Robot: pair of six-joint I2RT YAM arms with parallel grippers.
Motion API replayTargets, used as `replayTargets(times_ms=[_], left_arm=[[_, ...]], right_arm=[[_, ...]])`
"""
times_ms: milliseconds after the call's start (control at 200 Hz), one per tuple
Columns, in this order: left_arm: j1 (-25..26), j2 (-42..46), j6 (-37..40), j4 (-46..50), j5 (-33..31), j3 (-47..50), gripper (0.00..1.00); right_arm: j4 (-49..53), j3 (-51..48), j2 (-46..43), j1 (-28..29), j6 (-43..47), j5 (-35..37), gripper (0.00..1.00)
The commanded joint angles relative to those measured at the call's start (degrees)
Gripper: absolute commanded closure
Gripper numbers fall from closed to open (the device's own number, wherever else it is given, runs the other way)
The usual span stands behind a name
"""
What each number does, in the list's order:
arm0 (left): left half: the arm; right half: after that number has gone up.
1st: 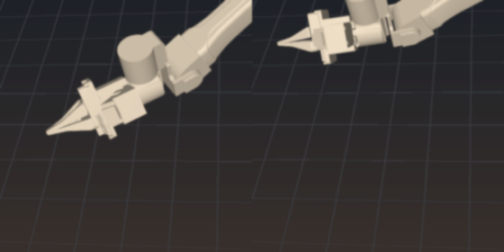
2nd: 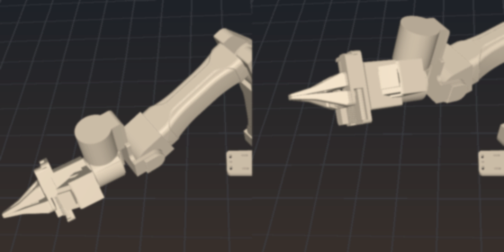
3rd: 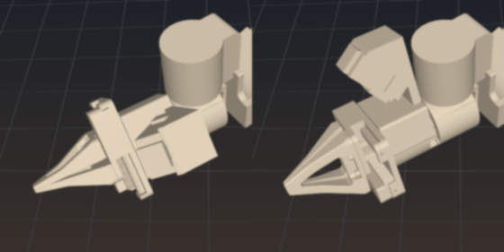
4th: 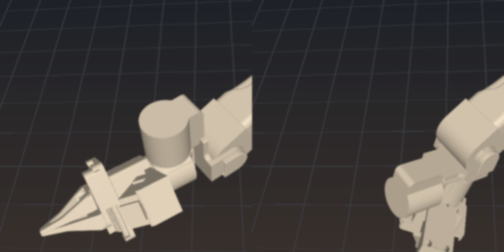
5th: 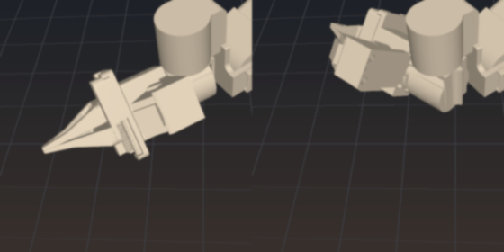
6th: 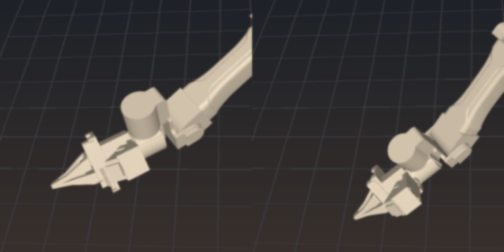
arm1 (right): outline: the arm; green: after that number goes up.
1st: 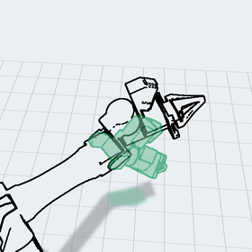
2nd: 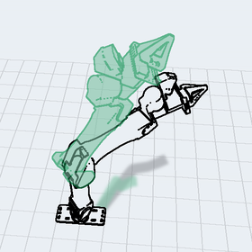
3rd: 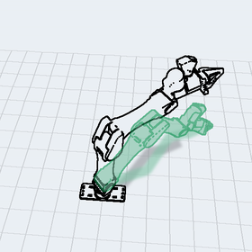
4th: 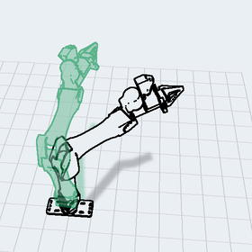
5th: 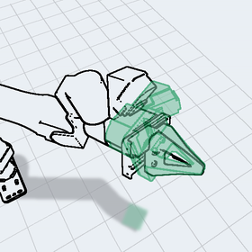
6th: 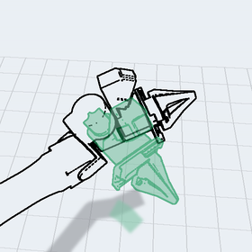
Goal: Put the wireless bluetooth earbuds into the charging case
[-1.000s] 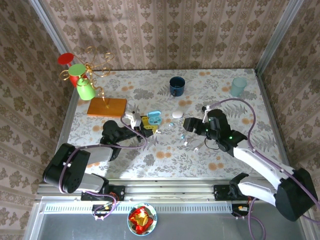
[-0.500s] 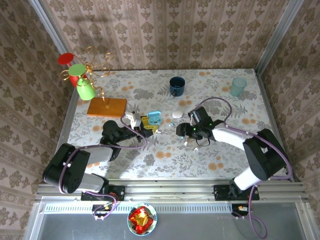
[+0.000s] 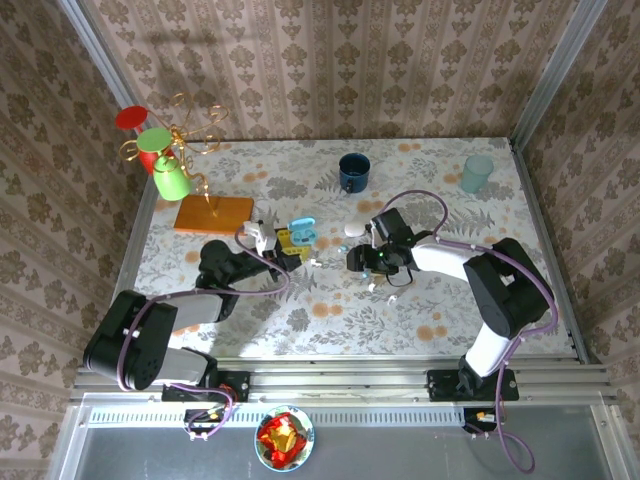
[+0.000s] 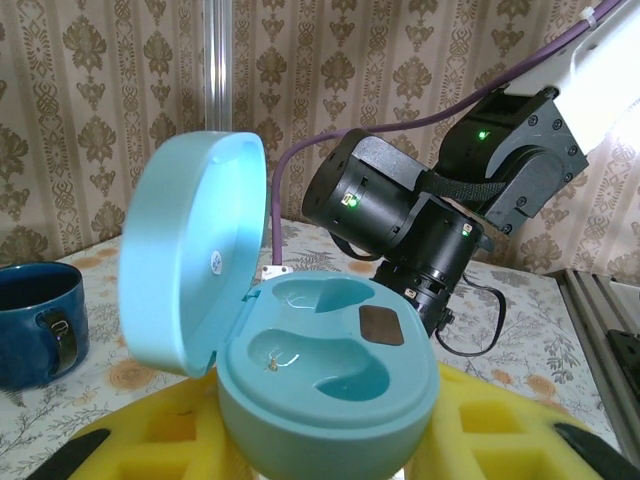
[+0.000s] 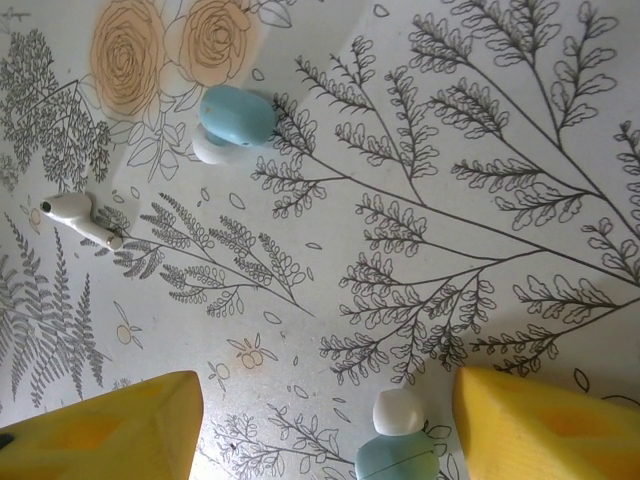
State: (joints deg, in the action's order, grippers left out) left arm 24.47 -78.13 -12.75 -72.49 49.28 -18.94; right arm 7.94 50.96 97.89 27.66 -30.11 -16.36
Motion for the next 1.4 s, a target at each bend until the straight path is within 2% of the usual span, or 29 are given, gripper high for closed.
replayTargets(times_ms=[0,320,1065,1190,1395], left_arm=[[-0.7,0.5,1.1,-1.6,0.2,-0.9,0.65],[-2.1,1.1,1.4,-1.6,0.7,-1.8,0.65],[-4.9,1.6,1.6,-1.6,-0.6,-1.5,0.65],[-5.9,1.6,1.7,-1.6,-1.3,-1.3,0.65],[-11.2,2.2,1.6,-1.6,-1.2,-0.7,0.65]], right_arm=[[3.0,-1.2,-1.3,1.7,1.3,-1.5,0.32],[4.3,-2.2,-3.6,4.5,-0.1,0.1,0.32],[3.9,0.6,-2.8,9.5,-1.4,-3.5,0.32],[7.0,0.7,-5.9,10.6,-0.6,2.5,0.32],[16.3,1.1,-12.0,15.2,-0.7,22.4,0.31]])
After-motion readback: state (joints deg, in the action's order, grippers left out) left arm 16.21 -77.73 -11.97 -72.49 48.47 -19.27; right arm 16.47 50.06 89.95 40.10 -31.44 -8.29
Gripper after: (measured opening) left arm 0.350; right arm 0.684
